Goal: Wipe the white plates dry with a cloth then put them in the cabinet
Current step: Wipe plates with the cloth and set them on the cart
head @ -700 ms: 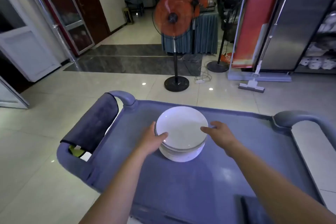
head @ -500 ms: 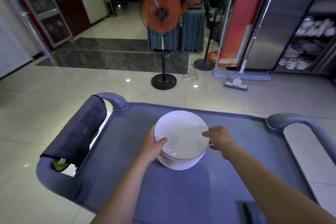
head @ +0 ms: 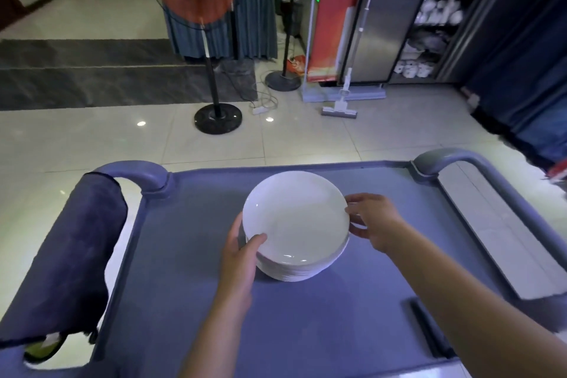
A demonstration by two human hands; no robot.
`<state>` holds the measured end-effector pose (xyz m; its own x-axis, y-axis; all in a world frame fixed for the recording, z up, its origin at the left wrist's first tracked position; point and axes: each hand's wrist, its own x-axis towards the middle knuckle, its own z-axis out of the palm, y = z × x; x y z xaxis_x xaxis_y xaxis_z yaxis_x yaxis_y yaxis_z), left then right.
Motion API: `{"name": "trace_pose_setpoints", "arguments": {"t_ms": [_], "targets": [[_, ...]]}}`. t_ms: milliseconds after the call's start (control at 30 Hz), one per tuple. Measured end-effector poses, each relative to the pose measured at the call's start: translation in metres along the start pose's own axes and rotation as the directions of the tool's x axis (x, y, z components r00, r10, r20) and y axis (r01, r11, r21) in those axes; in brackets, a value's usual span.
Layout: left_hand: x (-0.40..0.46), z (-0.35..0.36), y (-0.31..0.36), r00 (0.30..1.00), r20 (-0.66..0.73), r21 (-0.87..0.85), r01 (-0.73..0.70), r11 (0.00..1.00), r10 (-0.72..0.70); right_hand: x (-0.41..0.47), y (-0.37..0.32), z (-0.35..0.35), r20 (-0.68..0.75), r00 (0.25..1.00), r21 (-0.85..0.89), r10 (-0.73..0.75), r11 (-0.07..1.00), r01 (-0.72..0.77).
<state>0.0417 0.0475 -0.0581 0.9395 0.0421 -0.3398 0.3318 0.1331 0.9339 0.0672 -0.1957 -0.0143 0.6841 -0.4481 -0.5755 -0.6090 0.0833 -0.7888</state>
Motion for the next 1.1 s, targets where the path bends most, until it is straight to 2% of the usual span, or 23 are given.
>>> {"name": "trace_pose_setpoints", "arguments": {"t_ms": [133,267,400,600,767,833,867,933,1000,1067,1100], "targets": [[-0.007,-0.001,0.015,0.994,0.083,0.029,-0.078,0.997,0.075,-0.022,0.010,-0.013,-0.001,1.000,0.124,-0.010,0.992,0.010],[-0.026,0.004,0.027,0.939,0.304,0.070,-0.192,0.979,0.163,-0.046,0.030,-0.035,-0.033,0.999,0.285,-0.017,0.958,0.025],[-0.043,0.021,0.024,0.875,0.483,0.023,-0.059,0.998,0.041,-0.070,0.059,-0.066,-0.096,0.995,0.401,0.015,0.916,0.025],[-0.061,0.049,-0.003,0.842,0.520,0.114,0.101,0.988,-0.146,-0.097,0.119,-0.112,-0.184,0.973,0.471,0.138,0.881,-0.036],[-0.091,0.068,-0.024,0.820,0.491,0.117,0.274,0.955,-0.295,-0.111,0.161,-0.151,-0.105,0.976,0.405,0.191,0.905,-0.133],[-0.102,0.072,-0.034,0.809,0.471,0.114,0.339,0.934,-0.351,-0.110,0.169,-0.169,-0.106,0.979,0.319,0.176,0.938,-0.134],[-0.106,0.073,-0.039,0.808,0.455,0.117,0.363,0.925,-0.374,-0.108,0.175,-0.176,-0.129,0.981,0.219,0.147,0.969,-0.116],[-0.116,0.075,-0.047,0.810,0.422,0.117,0.397,0.910,-0.407,-0.096,0.187,-0.191,-0.203,0.979,-0.135,0.002,0.990,-0.030],[-0.124,0.076,-0.055,0.821,0.379,0.122,0.412,0.903,-0.426,-0.076,0.195,-0.207,-0.139,0.970,-0.498,-0.199,0.861,0.105],[-0.130,0.075,-0.059,0.840,0.337,0.117,0.410,0.904,-0.425,-0.046,0.196,-0.221,0.067,0.941,-0.707,-0.333,0.649,0.280],[-0.133,0.075,-0.060,0.851,0.320,0.114,0.402,0.908,-0.417,-0.028,0.194,-0.225,0.182,0.920,-0.773,-0.347,0.527,0.352]]}}
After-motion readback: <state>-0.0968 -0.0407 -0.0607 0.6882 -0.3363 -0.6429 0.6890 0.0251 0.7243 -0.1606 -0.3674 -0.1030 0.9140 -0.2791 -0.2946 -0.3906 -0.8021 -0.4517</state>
